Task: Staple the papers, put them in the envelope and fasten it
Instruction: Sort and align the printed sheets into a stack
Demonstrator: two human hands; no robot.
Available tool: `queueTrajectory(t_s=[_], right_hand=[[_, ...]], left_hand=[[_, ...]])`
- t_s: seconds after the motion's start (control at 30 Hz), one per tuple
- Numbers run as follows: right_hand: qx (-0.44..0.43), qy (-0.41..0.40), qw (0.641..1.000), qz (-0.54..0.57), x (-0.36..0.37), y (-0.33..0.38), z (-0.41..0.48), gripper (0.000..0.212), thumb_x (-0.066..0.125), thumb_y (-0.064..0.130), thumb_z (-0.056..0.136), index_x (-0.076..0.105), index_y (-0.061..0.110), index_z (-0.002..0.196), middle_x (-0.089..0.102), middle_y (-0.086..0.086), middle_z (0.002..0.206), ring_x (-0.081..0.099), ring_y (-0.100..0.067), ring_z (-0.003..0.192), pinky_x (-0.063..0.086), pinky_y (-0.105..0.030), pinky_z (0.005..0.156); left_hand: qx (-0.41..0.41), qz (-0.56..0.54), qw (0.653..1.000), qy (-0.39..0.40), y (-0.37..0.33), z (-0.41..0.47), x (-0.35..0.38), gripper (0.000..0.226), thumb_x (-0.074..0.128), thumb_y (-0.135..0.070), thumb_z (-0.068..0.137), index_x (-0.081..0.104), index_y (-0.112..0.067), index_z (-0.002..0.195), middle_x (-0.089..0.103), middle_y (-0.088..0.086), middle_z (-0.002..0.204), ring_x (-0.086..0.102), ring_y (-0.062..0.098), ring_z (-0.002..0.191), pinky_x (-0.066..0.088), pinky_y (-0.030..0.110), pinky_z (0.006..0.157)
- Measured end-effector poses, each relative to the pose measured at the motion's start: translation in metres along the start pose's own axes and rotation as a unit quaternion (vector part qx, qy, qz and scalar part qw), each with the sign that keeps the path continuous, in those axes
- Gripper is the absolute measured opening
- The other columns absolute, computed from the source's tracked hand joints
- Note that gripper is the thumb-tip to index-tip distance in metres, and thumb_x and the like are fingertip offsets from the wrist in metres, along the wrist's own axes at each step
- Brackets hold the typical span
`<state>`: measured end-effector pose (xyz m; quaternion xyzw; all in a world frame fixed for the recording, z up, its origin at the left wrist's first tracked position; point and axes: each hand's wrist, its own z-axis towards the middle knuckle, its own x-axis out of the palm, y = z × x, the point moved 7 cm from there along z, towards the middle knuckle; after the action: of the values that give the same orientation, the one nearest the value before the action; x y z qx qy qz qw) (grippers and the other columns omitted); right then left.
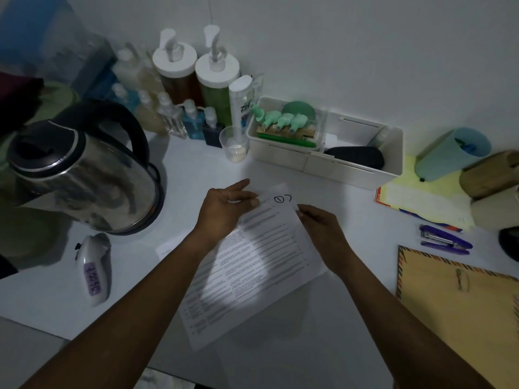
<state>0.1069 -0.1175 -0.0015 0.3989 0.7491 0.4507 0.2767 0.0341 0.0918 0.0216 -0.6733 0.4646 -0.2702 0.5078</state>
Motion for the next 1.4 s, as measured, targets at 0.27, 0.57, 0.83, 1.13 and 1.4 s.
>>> queueTrajectory(t_s=[0.27, 0.57, 0.83, 1.13, 1.4], right_hand=[[0.031, -0.002, 0.997, 0.071, -0.007, -0.001, -0.014, 0.026, 0.050, 0.010, 0.100, 0.074, 0.011, 0.110, 0.077, -0.003, 0.091, 0.069, -0.011, 0.072, 0.054, -0.018, 0.060], [-0.065, 0.005, 0.998, -0.012, -0.002, 0.004, -0.019, 0.024, 0.053, 0.019, 0.102, 0.074, 0.015, 0.113, 0.076, -0.002, 0.101, 0.073, -0.020, 0.092, 0.059, -0.028, 0.078], [-0.093, -0.006, 0.994, -0.062, 0.000, 0.005, -0.018, 0.025, 0.051, 0.019, 0.103, 0.075, 0.019, 0.109, 0.076, 0.003, 0.095, 0.072, -0.013, 0.086, 0.056, -0.023, 0.073], [-0.100, -0.032, 0.992, -0.071, 0.000, 0.001, -0.017, 0.026, 0.051, 0.021, 0.103, 0.077, 0.015, 0.102, 0.076, -0.005, 0.089, 0.070, -0.028, 0.082, 0.058, -0.039, 0.074], [-0.100, -0.077, 0.988, -0.093, 0.005, -0.004, -0.016, 0.027, 0.050, 0.021, 0.104, 0.076, 0.015, 0.097, 0.074, -0.002, 0.084, 0.068, -0.016, 0.073, 0.054, -0.023, 0.067]], left_hand=[[0.010, 0.030, 0.999, -0.026, -0.001, 0.001, 0.013, 0.019, 0.080, -0.011, 0.079, 0.079, -0.015, 0.097, 0.076, -0.004, 0.101, 0.070, 0.004, 0.097, 0.052, 0.024, 0.097], [0.023, 0.071, 0.996, -0.058, -0.003, -0.005, 0.017, 0.017, 0.080, -0.015, 0.080, 0.079, -0.012, 0.097, 0.077, -0.005, 0.089, 0.072, 0.003, 0.081, 0.054, 0.010, 0.075], [0.020, 0.083, 0.994, -0.066, -0.002, -0.005, 0.017, 0.015, 0.080, -0.019, 0.081, 0.080, -0.017, 0.095, 0.078, -0.006, 0.089, 0.072, 0.006, 0.081, 0.057, 0.020, 0.079], [0.050, 0.110, 0.990, -0.070, -0.009, -0.009, 0.016, 0.014, 0.079, -0.022, 0.081, 0.080, -0.021, 0.095, 0.077, -0.008, 0.091, 0.072, 0.004, 0.083, 0.059, 0.028, 0.084], [0.062, 0.110, 0.990, -0.065, -0.012, -0.012, 0.014, 0.023, 0.078, -0.021, 0.083, 0.077, -0.016, 0.105, 0.076, -0.003, 0.102, 0.071, 0.005, 0.090, 0.057, 0.021, 0.086]])
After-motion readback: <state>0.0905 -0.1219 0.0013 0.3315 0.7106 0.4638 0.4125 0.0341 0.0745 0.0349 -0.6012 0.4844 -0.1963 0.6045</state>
